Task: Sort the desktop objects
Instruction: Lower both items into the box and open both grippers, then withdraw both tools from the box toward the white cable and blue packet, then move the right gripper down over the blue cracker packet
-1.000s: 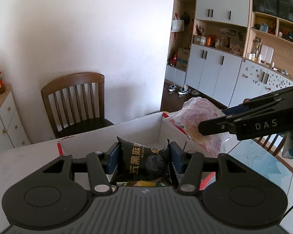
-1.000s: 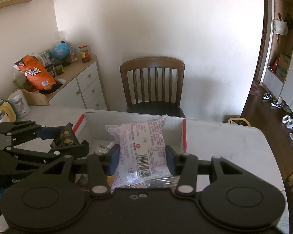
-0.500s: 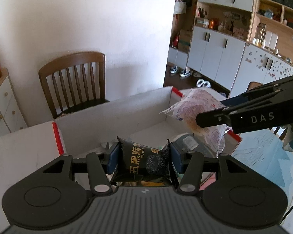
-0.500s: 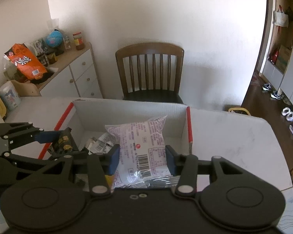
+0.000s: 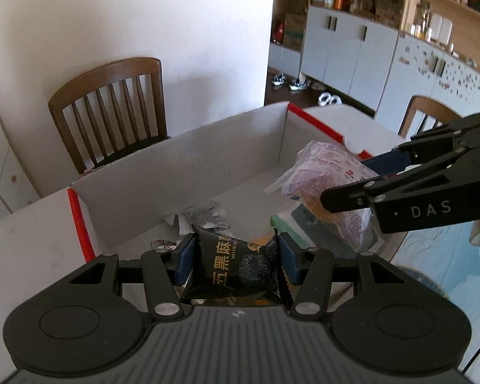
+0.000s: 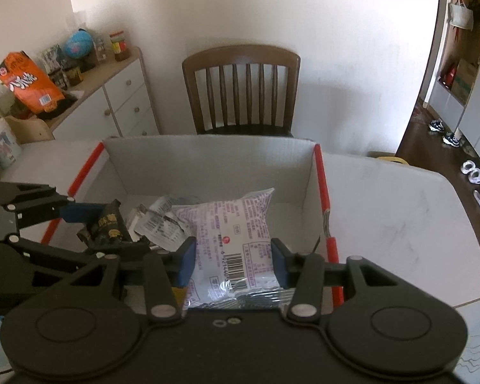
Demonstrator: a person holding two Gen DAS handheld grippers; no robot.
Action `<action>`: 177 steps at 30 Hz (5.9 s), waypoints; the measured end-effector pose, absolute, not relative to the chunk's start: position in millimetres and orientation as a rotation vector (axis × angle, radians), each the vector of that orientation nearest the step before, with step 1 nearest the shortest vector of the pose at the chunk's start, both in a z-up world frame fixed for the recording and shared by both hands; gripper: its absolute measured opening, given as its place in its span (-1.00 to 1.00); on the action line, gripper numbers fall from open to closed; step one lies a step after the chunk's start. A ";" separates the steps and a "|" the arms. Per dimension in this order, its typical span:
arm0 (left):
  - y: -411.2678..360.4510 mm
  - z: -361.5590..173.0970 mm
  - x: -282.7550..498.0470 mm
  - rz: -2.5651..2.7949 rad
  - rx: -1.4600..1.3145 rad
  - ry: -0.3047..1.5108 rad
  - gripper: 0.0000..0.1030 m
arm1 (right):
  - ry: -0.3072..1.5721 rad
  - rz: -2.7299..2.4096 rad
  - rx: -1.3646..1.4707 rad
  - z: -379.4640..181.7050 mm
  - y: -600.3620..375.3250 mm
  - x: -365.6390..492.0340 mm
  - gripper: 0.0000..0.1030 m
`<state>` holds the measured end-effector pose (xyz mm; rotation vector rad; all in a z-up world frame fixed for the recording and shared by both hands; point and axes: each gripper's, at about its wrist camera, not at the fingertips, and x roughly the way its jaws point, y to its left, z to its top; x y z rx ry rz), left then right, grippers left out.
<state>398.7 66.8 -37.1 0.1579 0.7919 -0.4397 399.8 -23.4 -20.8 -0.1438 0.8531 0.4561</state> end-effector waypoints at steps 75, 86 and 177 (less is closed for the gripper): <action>56.8 9.5 368.6 -0.451 0.273 0.861 0.23 | 0.822 0.480 -0.179 11.4 -47.4 351.5 0.22; 48.7 31.4 336.0 -0.424 0.260 0.808 0.23 | 0.789 0.508 -0.184 26.5 -58.7 324.6 0.22; 64.0 -97.8 129.8 -0.357 0.073 0.867 1.00 | 0.843 0.505 -0.191 -59.9 -75.7 184.1 0.88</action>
